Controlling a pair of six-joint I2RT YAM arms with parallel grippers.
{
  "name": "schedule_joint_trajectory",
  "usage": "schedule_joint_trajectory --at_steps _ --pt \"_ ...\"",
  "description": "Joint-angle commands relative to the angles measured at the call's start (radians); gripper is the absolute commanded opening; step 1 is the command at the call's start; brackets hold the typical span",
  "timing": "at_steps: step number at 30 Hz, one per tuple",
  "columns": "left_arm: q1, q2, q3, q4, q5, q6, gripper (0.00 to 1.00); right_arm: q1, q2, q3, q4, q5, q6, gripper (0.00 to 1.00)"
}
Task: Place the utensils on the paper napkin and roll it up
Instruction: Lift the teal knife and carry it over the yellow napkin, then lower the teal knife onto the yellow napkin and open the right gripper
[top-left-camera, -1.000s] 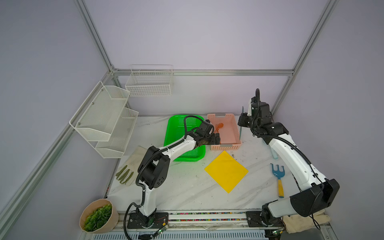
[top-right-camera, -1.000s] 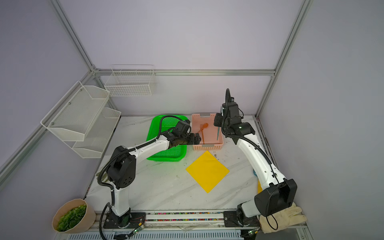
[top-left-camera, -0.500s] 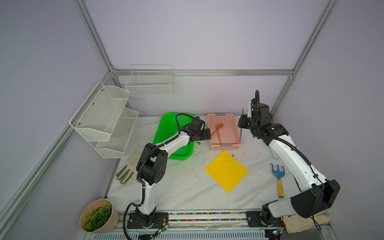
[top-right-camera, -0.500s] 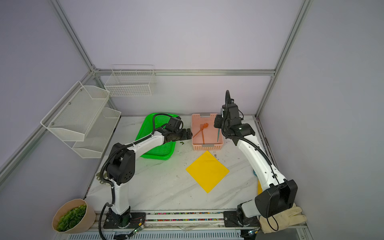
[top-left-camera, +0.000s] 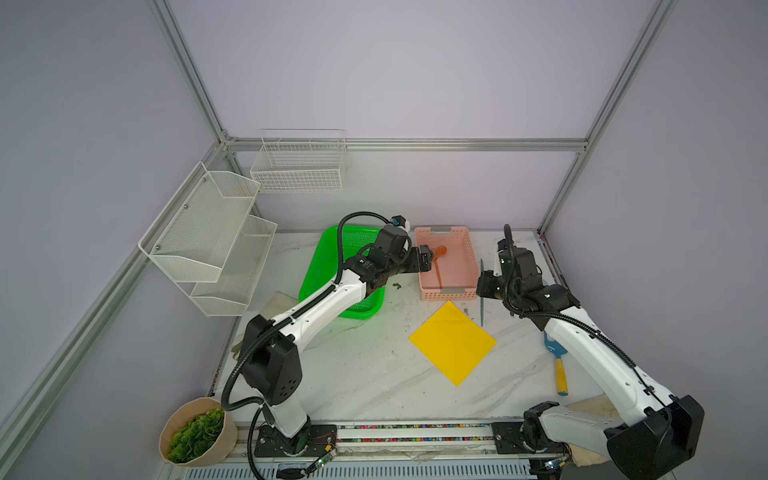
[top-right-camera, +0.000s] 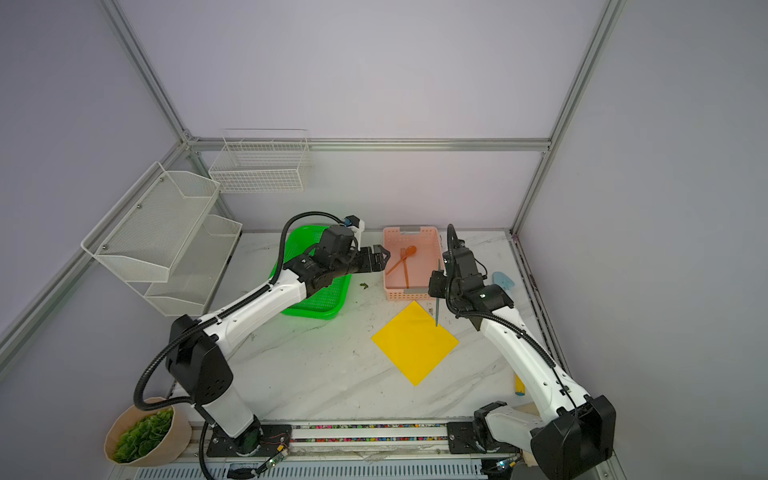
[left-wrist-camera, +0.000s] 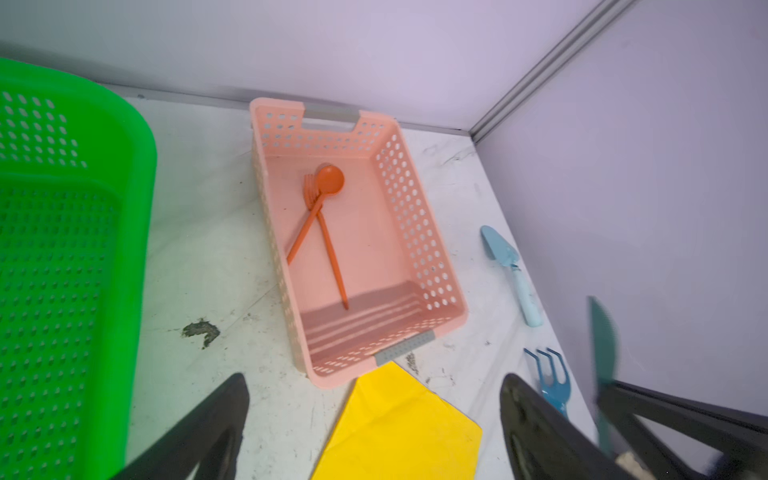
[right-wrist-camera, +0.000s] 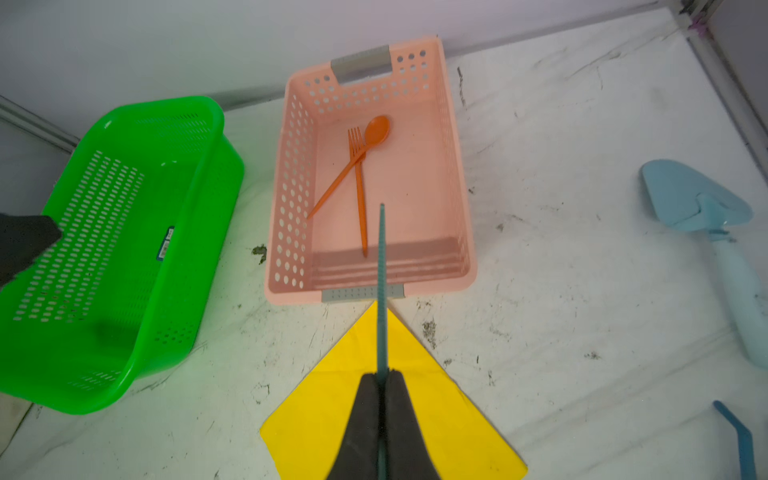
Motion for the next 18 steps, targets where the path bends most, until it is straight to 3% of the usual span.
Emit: schedule_joint_trajectory --at_steps 1,7,11,18 --pt "-0.013 -0.070 -0.146 0.052 -0.017 -0.021 0.92 0.036 -0.012 -0.066 -0.002 -0.014 0.056 0.05" --pt "-0.019 -0.208 -0.322 0.120 -0.019 -0.059 0.91 0.160 0.076 -0.175 0.092 -0.029 0.115 0.04" --pt "-0.023 -0.221 -0.374 0.127 -0.002 -0.081 0.91 0.162 0.165 -0.203 0.170 -0.035 0.117 0.05" --pt "-0.022 -0.311 -0.458 0.139 -0.039 -0.080 0.91 0.162 0.364 -0.113 0.199 -0.032 0.068 0.05"
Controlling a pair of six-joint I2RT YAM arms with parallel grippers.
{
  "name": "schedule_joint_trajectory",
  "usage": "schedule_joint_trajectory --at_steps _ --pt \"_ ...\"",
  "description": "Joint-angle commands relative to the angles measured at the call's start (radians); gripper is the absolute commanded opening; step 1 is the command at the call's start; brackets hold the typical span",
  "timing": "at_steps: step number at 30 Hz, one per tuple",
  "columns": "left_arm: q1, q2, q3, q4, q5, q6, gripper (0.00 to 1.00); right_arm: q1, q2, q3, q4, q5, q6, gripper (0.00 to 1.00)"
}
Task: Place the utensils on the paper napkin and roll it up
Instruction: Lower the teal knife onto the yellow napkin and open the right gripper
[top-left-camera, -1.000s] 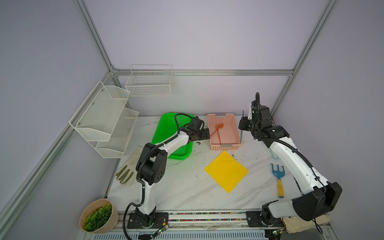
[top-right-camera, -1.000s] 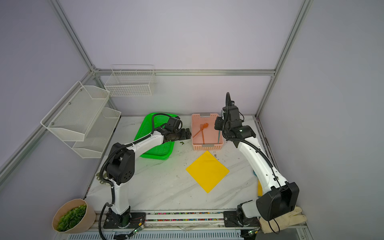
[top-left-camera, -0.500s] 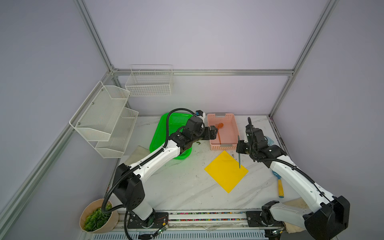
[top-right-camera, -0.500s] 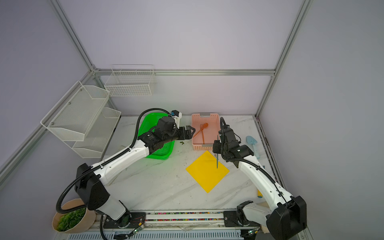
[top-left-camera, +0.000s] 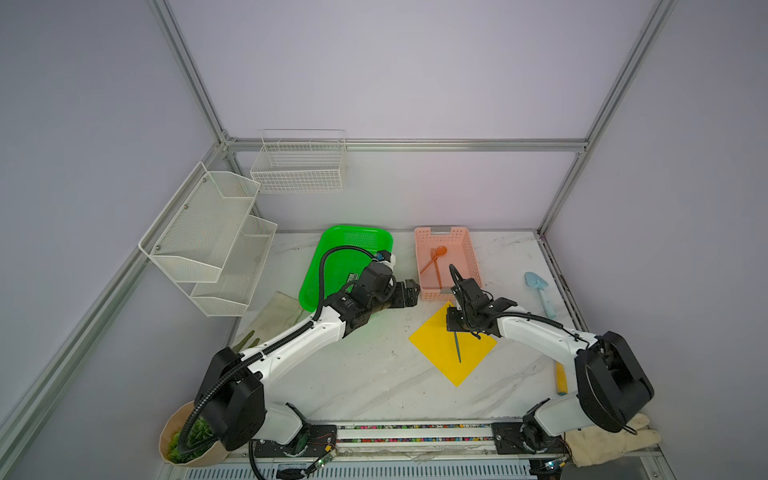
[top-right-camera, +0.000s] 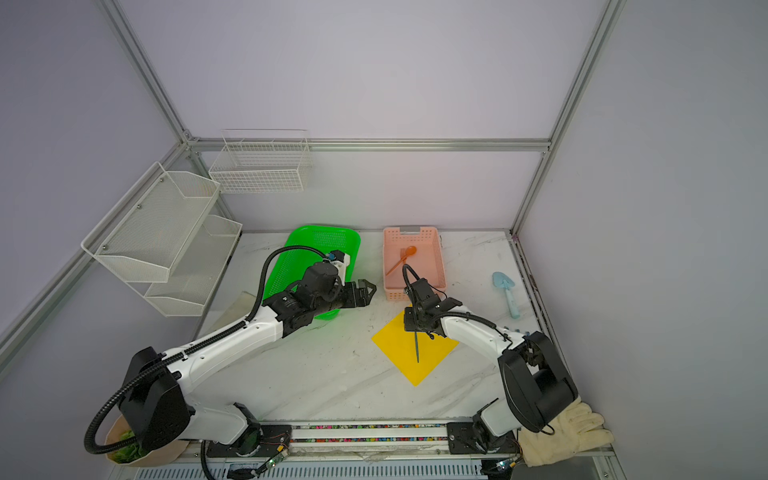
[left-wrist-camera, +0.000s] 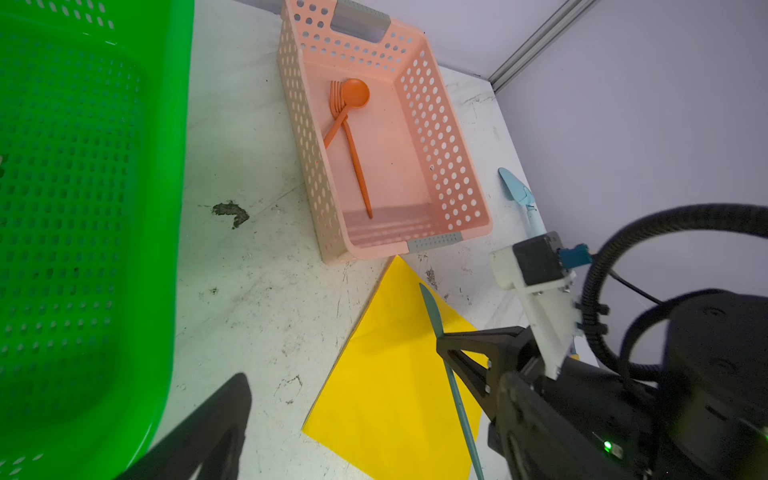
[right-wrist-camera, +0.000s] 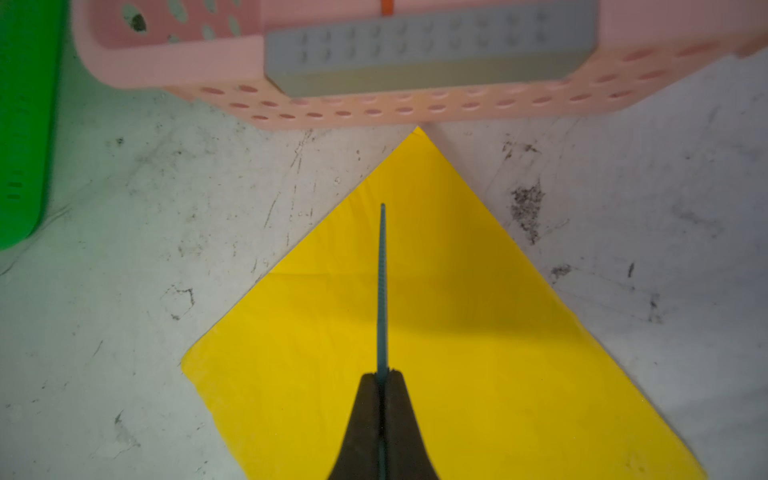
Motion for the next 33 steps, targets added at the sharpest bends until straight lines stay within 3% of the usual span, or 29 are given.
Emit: schedule_joint_trajectory --at_steps 1,24,33 --pt "0.001 -0.062 -0.055 0.056 -0.021 -0.010 0.91 -0.002 0.051 0.062 0.039 0.015 -0.020 0.05" --pt "0.027 -0.096 -0.116 0.077 -0.044 -0.002 0.91 -0.064 0.278 0.316 0.014 0.067 -0.094 0.05" --pt "0.028 -0.107 -0.140 0.082 -0.036 -0.016 0.90 -0.064 0.193 0.181 0.040 0.064 -0.072 0.05"
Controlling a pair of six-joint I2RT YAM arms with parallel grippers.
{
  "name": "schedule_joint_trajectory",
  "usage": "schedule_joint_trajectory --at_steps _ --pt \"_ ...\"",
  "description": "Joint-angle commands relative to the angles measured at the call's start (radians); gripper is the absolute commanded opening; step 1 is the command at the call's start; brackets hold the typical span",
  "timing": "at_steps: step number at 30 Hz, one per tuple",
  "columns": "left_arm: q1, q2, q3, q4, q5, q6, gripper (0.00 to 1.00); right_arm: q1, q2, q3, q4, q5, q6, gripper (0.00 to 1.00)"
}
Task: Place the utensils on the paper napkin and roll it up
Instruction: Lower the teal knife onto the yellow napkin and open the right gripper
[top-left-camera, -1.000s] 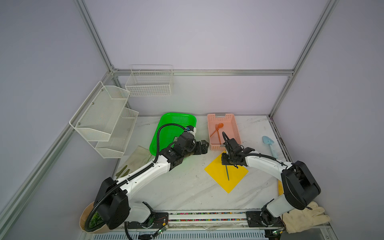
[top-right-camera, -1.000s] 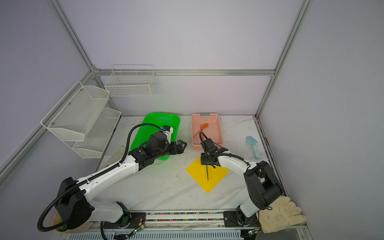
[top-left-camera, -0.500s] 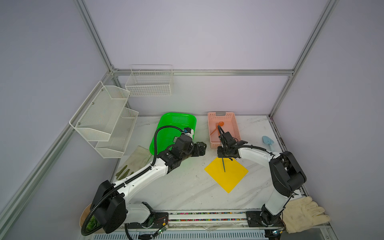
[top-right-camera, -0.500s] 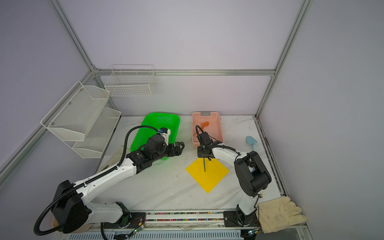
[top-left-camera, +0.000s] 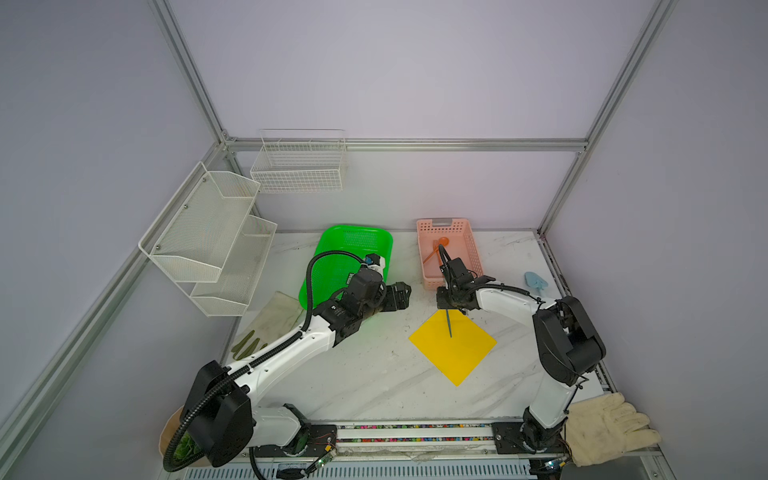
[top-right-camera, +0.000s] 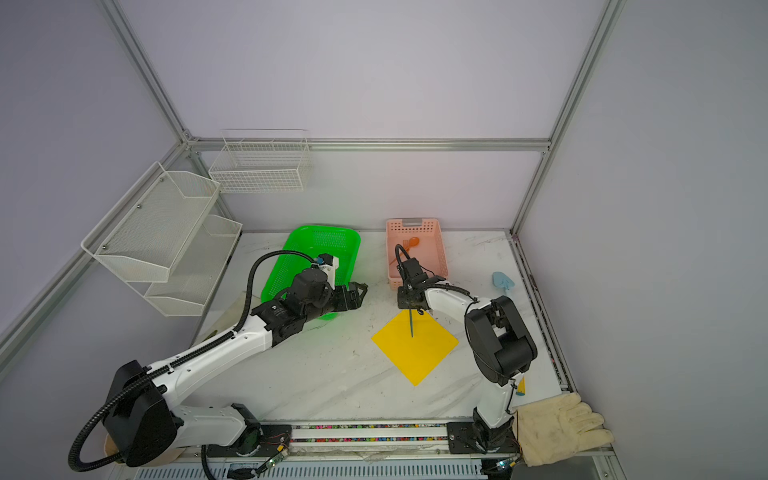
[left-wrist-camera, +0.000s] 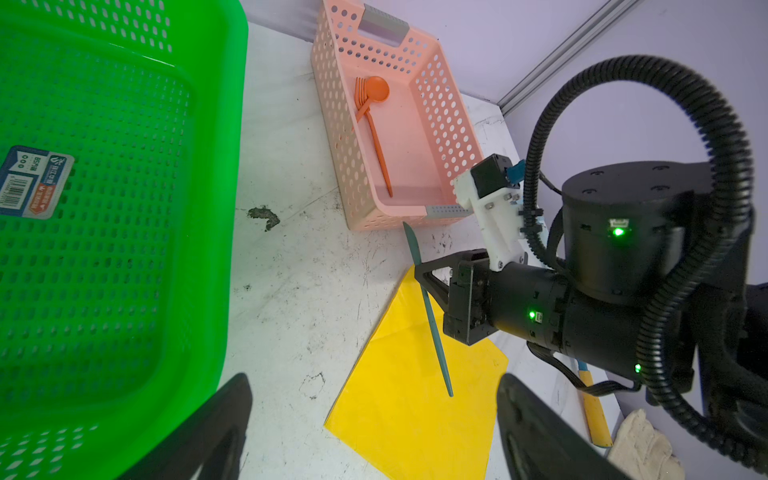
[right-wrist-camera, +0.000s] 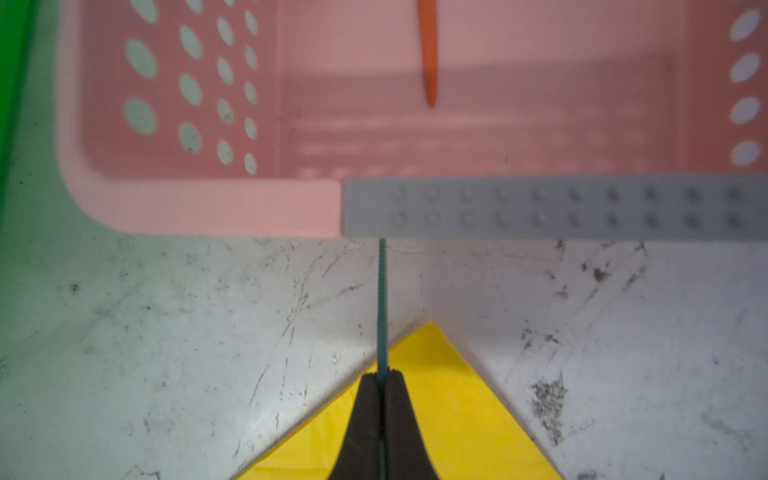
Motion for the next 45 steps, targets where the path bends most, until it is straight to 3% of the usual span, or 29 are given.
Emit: schedule_joint_trajectory --at_steps 1,13,45 --pt "0.007 -0.036 -0.051 0.038 -0.002 -0.015 0.90 -0.003 -0.077 -0.060 0.000 0.019 0.020 0.05" --pt "0.007 -0.060 -0.084 0.049 0.002 -0.034 0.90 0.000 -0.139 -0.176 0.053 0.000 0.070 0.05" --pt "0.007 -0.069 -0.110 0.061 -0.009 -0.032 0.90 0.020 -0.116 -0.227 0.108 -0.025 0.111 0.10"
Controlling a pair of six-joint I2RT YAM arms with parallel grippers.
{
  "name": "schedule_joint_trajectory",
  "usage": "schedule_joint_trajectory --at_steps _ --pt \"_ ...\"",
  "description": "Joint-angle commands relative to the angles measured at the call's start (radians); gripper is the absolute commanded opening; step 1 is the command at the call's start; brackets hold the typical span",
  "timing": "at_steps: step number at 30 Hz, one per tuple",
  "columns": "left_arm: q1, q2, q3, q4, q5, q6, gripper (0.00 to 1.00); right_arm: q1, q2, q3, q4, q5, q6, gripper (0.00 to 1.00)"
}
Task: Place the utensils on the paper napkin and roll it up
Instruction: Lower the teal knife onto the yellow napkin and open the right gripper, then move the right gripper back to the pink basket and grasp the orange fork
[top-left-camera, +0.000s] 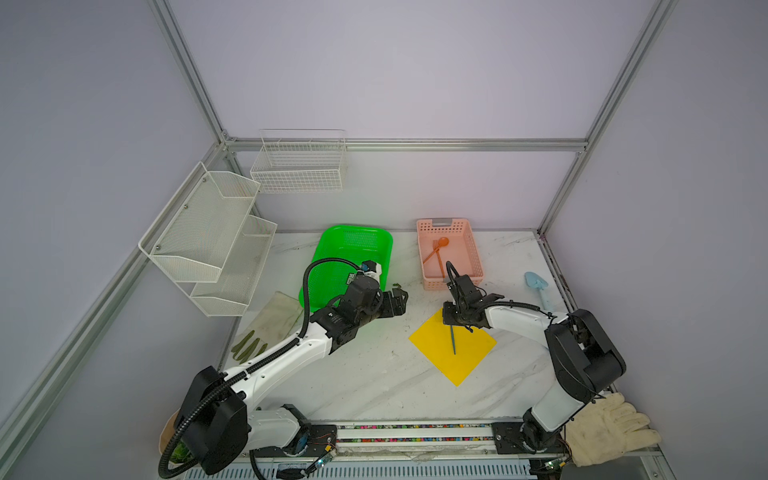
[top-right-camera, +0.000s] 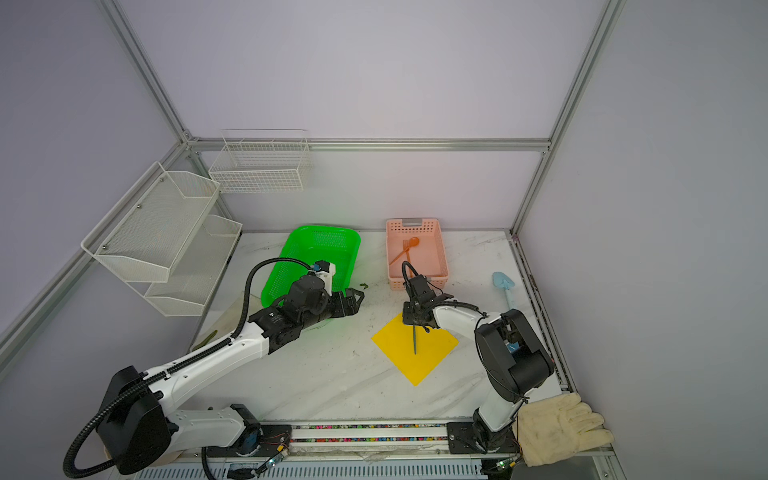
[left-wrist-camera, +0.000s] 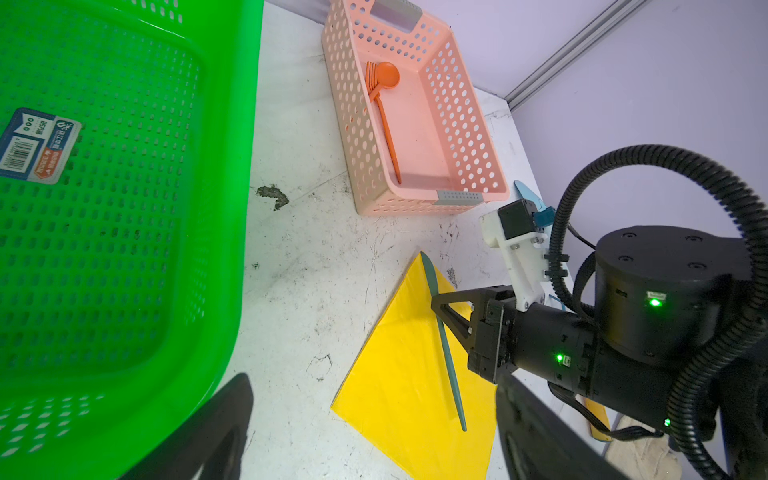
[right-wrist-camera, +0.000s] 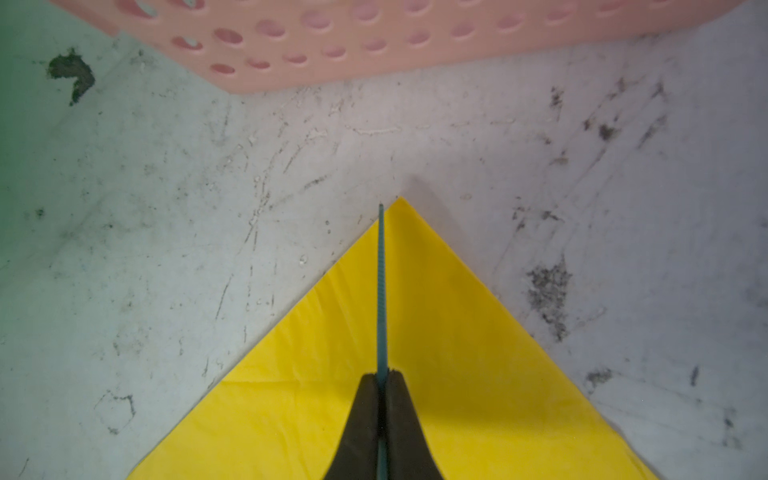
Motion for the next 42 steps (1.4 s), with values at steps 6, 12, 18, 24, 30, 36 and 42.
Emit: schedule_joint_trajectory --at_steps 6,12,18,24,30,36,42 --pt "0.006 -0.029 -0.039 0.035 -0.009 0.002 0.90 0.006 0.000 -0.028 0.024 0.012 0.032 0.11" --pt "0.006 -0.036 -0.039 0.033 -0.011 0.004 0.90 0.007 -0.003 -0.036 0.028 0.017 0.041 0.13" --pt "0.006 -0.042 -0.040 0.028 -0.017 0.007 0.90 0.007 -0.008 -0.028 0.020 0.033 0.042 0.15" --pt "0.006 -0.048 -0.038 0.024 -0.019 0.011 0.90 0.008 -0.030 -0.027 0.007 0.031 0.043 0.18" --pt "0.006 -0.064 -0.037 0.015 -0.017 0.009 0.90 0.007 -0.107 -0.029 -0.035 0.084 0.047 0.19" --pt "0.006 -0.088 -0.050 0.008 -0.017 0.009 0.90 0.008 -0.120 -0.049 -0.054 0.098 0.044 0.21" --pt "0.006 -0.133 -0.094 0.009 0.001 0.006 0.90 0.006 -0.107 0.074 -0.108 0.122 0.008 0.28"
